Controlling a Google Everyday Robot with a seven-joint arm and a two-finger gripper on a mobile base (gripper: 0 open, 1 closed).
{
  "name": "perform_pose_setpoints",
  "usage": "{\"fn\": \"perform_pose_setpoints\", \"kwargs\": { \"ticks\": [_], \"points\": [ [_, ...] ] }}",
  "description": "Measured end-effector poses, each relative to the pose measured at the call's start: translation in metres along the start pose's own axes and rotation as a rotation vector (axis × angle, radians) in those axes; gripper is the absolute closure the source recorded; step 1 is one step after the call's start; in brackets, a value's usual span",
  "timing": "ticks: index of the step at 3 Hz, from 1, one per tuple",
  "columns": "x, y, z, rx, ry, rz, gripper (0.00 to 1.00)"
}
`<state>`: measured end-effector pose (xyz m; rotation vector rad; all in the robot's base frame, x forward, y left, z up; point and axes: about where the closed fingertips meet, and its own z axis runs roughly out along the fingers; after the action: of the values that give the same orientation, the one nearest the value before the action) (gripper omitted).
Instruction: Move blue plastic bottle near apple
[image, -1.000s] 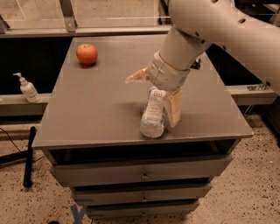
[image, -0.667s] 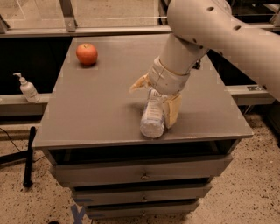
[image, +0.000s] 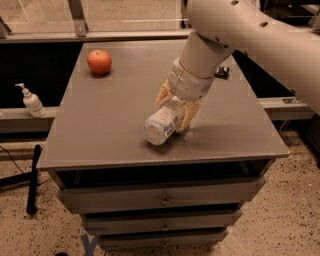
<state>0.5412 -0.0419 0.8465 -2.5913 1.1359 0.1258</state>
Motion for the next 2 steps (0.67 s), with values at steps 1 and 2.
{"fn": "perform_pose_setpoints", "kwargs": {
  "ticks": [1,2],
  "points": [
    [0.0036,-0.0245,-0.0182,0.037,0.017,0.079,0.87],
    [0.0031,-0.0270,-0.0190,0.043,0.017,0.088,1.00]
  ]
}}
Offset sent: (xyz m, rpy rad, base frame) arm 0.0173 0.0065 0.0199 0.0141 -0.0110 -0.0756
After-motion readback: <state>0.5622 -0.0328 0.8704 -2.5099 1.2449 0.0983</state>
